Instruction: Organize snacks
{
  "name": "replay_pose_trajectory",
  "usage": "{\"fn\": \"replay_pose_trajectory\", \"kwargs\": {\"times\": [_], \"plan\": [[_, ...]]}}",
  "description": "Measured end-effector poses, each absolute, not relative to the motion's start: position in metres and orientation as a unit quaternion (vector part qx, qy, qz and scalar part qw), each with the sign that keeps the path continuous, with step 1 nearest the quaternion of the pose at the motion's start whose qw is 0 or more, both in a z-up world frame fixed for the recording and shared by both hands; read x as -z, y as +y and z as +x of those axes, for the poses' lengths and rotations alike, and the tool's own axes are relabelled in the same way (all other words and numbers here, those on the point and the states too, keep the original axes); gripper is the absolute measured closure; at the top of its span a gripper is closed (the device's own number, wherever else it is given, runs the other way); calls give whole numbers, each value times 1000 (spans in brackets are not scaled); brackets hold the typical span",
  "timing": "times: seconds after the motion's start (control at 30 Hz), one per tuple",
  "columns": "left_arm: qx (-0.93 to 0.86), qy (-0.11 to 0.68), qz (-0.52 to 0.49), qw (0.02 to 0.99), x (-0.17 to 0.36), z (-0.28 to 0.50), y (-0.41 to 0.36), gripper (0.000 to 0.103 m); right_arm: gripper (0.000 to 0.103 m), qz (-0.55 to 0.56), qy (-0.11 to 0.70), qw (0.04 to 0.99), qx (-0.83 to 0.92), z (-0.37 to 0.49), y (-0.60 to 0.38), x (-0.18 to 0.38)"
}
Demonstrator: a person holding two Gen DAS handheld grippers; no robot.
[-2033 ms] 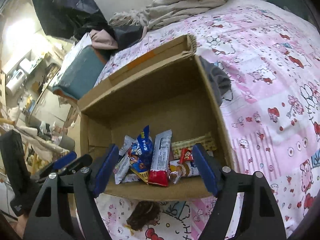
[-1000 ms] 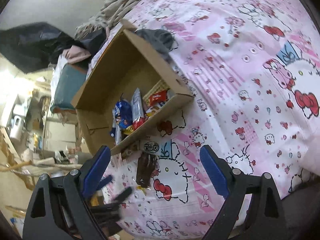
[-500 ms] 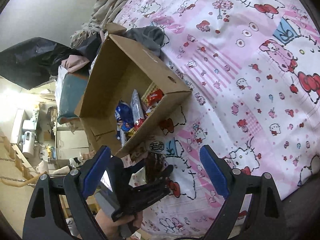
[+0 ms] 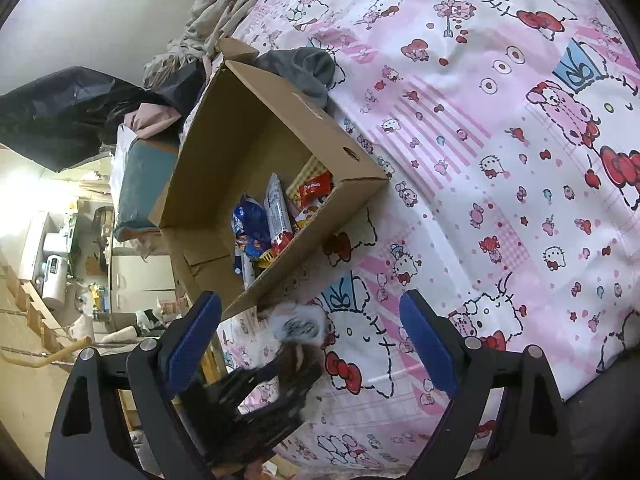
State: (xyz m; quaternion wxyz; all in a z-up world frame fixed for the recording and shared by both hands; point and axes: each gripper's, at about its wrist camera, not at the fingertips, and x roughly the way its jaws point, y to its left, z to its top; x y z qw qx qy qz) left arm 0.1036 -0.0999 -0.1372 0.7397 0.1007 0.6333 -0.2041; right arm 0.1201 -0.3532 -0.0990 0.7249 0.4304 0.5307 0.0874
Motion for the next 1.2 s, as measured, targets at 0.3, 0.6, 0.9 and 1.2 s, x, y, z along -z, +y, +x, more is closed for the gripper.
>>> {"fn": "replay_pose_trajectory", "kwargs": {"times": [0.3,0.6,0.9,1.2], "plan": [[146,552,2,821,41,92,-20,67,10,354,578,728,-107,125,-311,113],[66,523,-100,844,32,111,51,67,10,187,580,770,-189,140,-200,129],[55,520,-141,841,37,108,65,67,11,25,554,800,-228,168,-116,161],[66,538,-141,829,50,113,58,92,76,-36,566,775,-280,180,-110,176]]}}
